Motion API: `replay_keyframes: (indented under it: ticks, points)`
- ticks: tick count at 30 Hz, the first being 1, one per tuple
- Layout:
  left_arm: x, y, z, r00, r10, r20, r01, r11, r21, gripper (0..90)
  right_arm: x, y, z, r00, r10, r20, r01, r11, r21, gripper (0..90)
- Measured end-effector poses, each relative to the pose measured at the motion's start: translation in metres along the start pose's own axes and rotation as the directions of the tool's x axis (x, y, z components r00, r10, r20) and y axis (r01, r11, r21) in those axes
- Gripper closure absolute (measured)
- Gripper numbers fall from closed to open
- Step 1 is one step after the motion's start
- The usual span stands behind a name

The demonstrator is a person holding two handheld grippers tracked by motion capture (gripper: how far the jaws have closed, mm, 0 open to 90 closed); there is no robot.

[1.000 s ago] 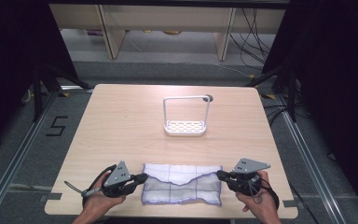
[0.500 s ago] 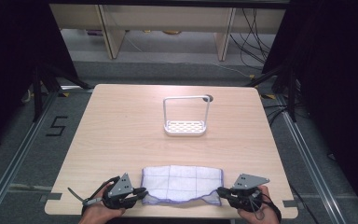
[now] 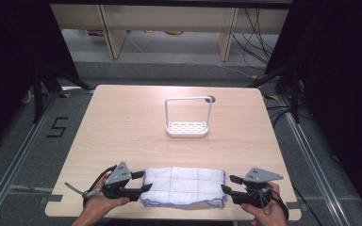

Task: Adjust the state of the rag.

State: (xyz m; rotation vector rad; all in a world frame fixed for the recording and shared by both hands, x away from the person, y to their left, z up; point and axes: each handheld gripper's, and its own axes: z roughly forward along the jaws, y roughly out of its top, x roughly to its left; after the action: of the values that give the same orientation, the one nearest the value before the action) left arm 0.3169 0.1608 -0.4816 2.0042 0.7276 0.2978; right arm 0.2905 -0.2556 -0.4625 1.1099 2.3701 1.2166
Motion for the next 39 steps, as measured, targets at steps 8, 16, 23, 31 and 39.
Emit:
replay_keyframes:
  ticks: [8, 16, 23, 31, 39]
  points:
    - [0.028, 0.019, 0.036, 0.9999, -0.008, 0.007, 0.007, 0.9954, 0.096, 41.7, -0.021, 0.021, 0.036, 0.9974, 0.002, 0.071, -0.007, 0.998, 0.069, 46.1]
    - [0.038, 0.011, 0.054, 0.9967, 0.072, -0.037, -0.063, 0.9749, 0.214, 43.4, -0.031, 0.024, 0.064, 0.9931, -0.037, 0.111, 0.014, 0.980, 0.197, 46.9]
    - [0.037, 0.006, 0.058, 0.9956, 0.087, -0.035, -0.076, 0.9690, 0.235, 46.4, -0.031, 0.021, 0.067, 0.9882, -0.073, 0.135, 0.043, 0.977, 0.210, 47.6]
    - [0.039, 0.003, 0.060, 0.9990, 0.044, 0.000, -0.043, 0.9740, 0.222, 52.6, -0.027, 0.019, 0.071, 0.9935, -0.030, 0.110, 0.006, 0.976, 0.218, 49.3]
    - [0.035, 0.003, 0.058, 0.9971, 0.059, 0.047, -0.068, 0.9711, 0.229, 73.4, -0.028, 0.019, 0.074, 0.9948, -0.049, 0.089, 0.026, 0.968, 0.250, 67.7]
